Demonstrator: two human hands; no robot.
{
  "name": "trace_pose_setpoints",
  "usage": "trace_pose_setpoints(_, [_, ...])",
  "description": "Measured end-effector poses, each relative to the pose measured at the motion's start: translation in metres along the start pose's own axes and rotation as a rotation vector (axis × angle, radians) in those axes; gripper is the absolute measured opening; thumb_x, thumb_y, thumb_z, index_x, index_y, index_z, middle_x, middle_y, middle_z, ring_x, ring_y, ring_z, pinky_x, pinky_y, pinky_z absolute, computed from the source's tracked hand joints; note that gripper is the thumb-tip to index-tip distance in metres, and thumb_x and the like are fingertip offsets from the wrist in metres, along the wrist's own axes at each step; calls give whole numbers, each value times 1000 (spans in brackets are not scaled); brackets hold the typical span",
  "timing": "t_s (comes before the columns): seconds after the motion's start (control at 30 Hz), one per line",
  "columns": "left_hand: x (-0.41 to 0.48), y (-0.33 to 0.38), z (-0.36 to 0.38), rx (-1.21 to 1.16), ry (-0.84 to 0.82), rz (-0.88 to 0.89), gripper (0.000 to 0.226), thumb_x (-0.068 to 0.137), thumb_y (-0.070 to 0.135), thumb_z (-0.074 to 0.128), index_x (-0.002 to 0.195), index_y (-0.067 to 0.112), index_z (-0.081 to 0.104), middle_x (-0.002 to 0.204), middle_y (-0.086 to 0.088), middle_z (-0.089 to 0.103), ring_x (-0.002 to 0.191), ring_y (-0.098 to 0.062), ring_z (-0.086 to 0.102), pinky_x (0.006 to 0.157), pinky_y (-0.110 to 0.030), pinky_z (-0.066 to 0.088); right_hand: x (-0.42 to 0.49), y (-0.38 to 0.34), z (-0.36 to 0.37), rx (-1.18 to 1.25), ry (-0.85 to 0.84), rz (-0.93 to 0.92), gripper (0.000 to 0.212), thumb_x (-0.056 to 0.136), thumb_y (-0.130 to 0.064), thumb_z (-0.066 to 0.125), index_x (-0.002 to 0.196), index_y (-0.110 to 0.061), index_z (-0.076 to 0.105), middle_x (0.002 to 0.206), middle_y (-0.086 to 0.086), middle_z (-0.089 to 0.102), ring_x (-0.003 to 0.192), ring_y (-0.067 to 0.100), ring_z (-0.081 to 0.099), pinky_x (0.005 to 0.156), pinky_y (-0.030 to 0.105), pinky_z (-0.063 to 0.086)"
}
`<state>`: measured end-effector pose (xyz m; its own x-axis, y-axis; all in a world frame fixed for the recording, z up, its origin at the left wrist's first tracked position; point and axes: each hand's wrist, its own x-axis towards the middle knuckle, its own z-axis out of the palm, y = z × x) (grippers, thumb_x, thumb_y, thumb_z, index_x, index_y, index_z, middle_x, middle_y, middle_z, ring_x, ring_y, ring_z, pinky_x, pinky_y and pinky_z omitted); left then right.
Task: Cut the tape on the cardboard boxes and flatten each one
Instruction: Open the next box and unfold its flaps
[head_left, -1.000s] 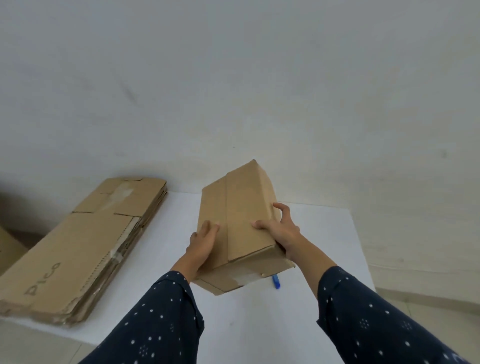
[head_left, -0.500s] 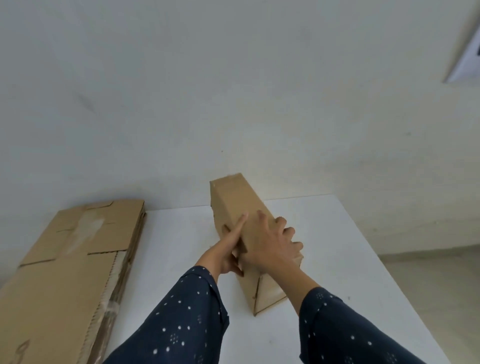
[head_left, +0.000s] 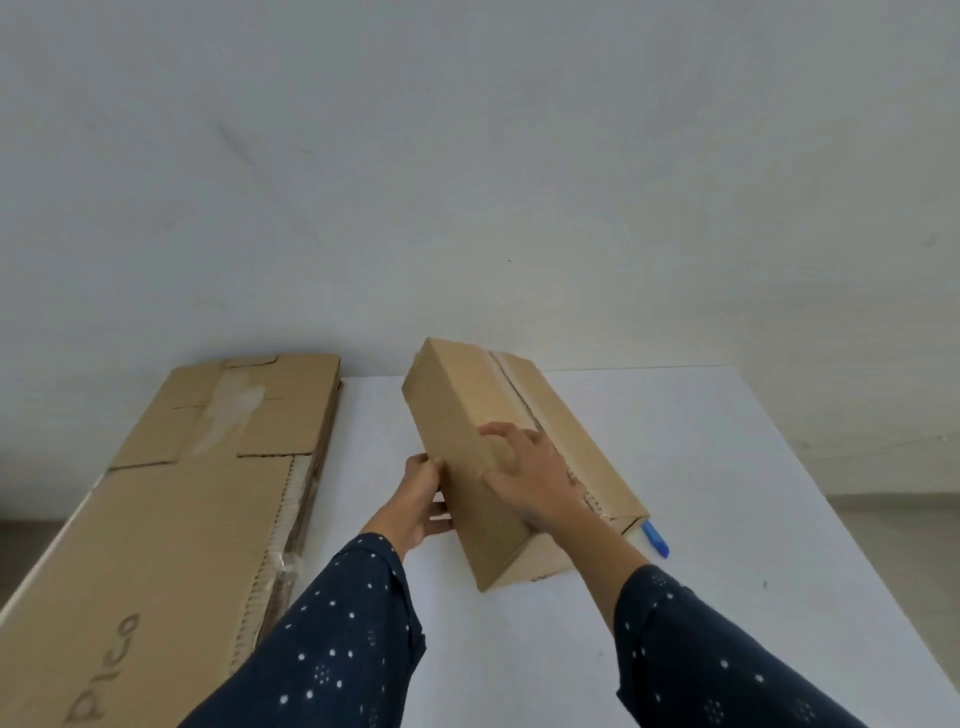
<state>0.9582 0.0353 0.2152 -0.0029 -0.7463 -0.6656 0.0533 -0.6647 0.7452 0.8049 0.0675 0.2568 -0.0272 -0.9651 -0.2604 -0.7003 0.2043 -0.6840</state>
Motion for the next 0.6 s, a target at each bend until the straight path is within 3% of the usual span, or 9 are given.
trace_pose_setpoints(0.1, [6,-21,-8,-24,12,-77,64,93,75,39,139,30,37,133,-7,54,114,-32,57,86,-51,55,-1,4,29,-152,-38,-45,58,83,-48,58,136,-52,36,148,-11,27,138,20,24,110,50,22])
trace_pose_setpoints(0.17, [12,-30,-9,-17,27,-98,73,83,83,45,133,31,38,128,-4,58,112,-29,57,89,-49,54,4,12,41,-185,-93,-75,59,84,-47,57,140,-44,38,149,-14,27,137,18,23,108,44,23])
trace_pose_setpoints(0.3, [37,-41,-6,59,289,19,69,93,58,58,145,18,36,133,-9,57,115,-33,58,99,-51,51,22,33,48,-80,-169,-113,49,89,-39,60,136,-34,48,142,-10,44,125,14,44,102,36,39])
trace_pose_setpoints(0.37, [46,-39,-2,233,408,163,71,99,43,55,155,15,22,149,-14,44,128,-36,51,108,-52,44,30,47,37,93,-21,-84,33,91,-27,59,124,-31,58,125,-9,58,104,8,57,87,26,48])
trace_pose_setpoints(0.47, [53,-32,8,617,522,400,66,104,28,45,160,15,12,166,-13,12,147,-36,25,119,-50,28,42,78,5,94,267,34,23,97,-20,48,113,-31,61,108,-11,62,89,6,59,71,23,45])
trace_pose_setpoints(0.6, [74,-31,12,1063,598,642,50,105,25,34,154,13,31,164,-10,23,153,-29,13,123,-50,14,63,135,-30,-49,348,238,23,100,-19,42,114,-27,59,114,-6,61,88,13,55,70,29,43])
